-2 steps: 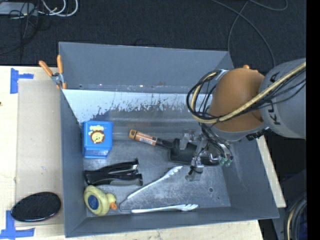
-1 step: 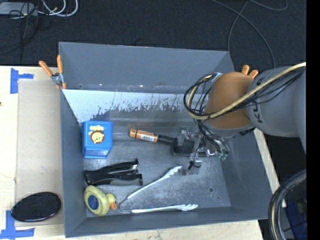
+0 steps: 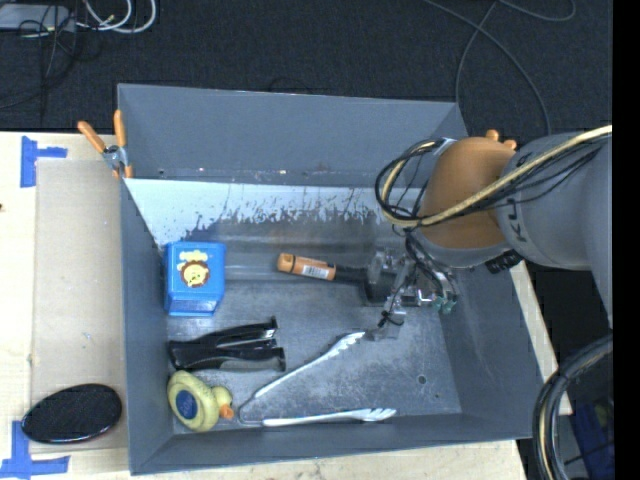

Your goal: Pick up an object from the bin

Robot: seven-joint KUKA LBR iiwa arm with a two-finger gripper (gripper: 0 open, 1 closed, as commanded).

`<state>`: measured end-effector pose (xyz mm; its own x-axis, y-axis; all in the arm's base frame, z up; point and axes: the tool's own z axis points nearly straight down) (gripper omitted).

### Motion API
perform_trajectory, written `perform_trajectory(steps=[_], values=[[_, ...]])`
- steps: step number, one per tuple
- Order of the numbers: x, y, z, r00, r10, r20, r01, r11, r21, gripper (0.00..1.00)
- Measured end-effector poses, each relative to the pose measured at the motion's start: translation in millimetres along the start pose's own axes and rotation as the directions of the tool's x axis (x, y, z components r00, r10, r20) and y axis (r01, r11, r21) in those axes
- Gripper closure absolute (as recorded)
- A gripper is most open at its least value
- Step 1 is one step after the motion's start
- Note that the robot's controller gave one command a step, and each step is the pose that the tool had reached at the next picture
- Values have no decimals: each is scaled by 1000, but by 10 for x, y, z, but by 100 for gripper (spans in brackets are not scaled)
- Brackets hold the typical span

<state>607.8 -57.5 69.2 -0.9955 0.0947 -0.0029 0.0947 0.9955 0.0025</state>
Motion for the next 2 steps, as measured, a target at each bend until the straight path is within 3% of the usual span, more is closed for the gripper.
perform_trajectory(steps=[1, 2], values=[[68, 68, 40, 994, -105, -3, 105, 994, 1, 0], [-6, 0, 5, 1000, -28, 2, 28, 1000, 0, 0]])
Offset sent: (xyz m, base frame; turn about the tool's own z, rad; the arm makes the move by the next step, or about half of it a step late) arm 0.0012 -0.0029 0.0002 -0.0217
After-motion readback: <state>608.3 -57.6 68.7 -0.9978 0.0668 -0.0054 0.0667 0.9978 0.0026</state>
